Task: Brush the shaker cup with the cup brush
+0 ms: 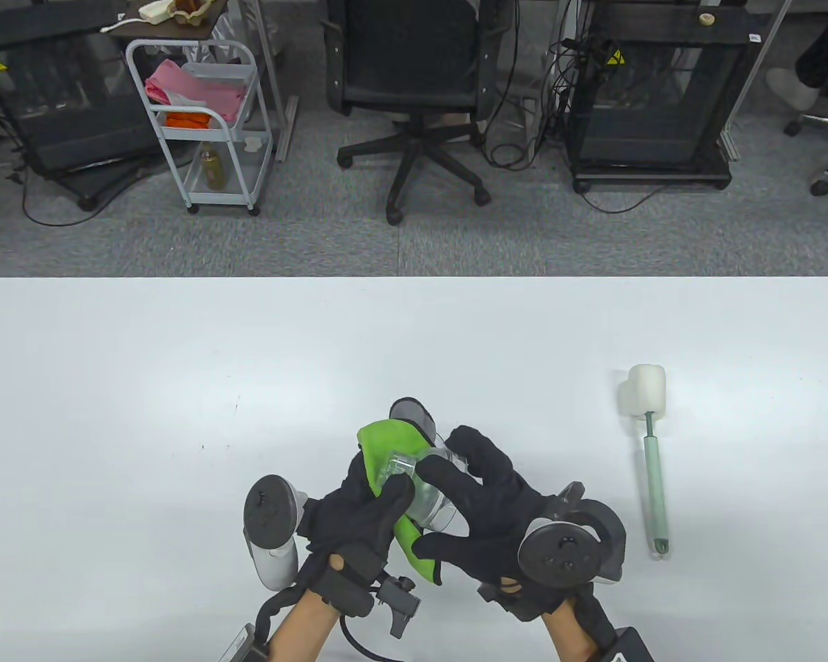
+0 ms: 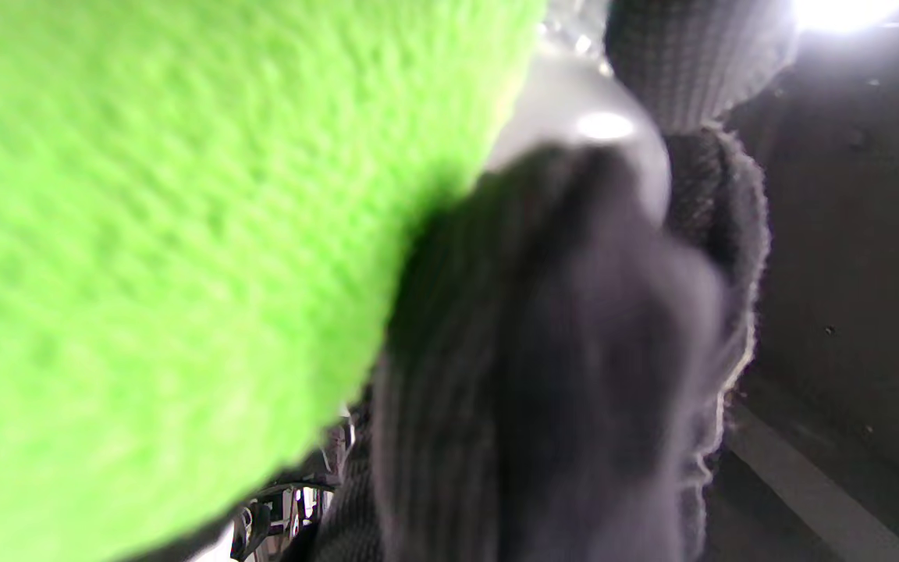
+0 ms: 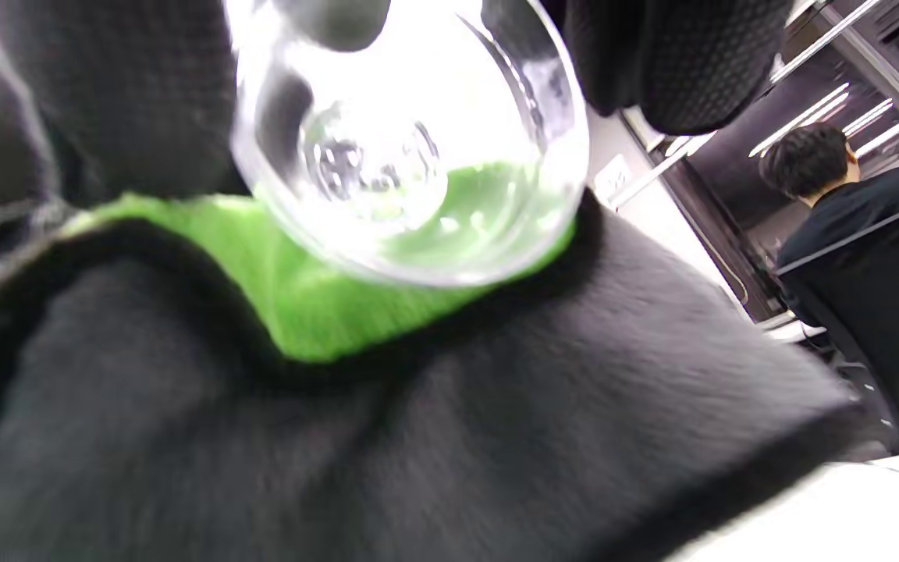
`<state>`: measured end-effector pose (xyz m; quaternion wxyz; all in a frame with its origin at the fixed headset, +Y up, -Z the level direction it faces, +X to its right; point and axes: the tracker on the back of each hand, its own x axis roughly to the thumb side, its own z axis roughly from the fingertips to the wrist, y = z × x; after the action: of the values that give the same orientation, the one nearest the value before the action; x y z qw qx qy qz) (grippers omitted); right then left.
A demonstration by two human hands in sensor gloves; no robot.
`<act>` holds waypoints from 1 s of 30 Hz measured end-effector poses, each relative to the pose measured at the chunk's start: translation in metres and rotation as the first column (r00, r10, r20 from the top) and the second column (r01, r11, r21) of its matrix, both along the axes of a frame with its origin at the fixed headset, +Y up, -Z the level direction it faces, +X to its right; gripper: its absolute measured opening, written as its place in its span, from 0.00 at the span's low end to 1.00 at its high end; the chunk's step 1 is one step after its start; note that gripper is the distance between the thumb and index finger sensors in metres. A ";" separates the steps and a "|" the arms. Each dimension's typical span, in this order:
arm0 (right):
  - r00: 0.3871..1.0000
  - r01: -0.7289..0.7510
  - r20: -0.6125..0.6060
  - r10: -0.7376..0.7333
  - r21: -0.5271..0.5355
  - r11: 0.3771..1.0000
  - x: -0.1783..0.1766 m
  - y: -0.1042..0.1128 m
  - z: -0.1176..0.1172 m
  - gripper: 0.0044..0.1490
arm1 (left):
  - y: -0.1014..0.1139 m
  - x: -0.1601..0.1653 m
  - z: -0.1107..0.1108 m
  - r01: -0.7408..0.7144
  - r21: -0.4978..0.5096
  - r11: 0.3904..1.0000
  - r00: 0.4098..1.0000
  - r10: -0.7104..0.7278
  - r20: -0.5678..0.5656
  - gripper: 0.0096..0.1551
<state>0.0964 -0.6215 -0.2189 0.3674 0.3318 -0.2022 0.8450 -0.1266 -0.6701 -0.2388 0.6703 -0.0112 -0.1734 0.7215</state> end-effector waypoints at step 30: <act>0.983 0.174 -0.014 -0.181 -0.207 0.963 0.004 -0.013 -0.010 0.58 | 0.003 -0.004 -0.004 -0.048 0.023 0.999 0.999 0.048 0.017 0.45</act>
<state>0.1007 -0.6344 -0.2287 0.4772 0.2864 -0.1370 0.8194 -0.1307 -0.6674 -0.2431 0.6514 -0.0051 -0.1872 0.7352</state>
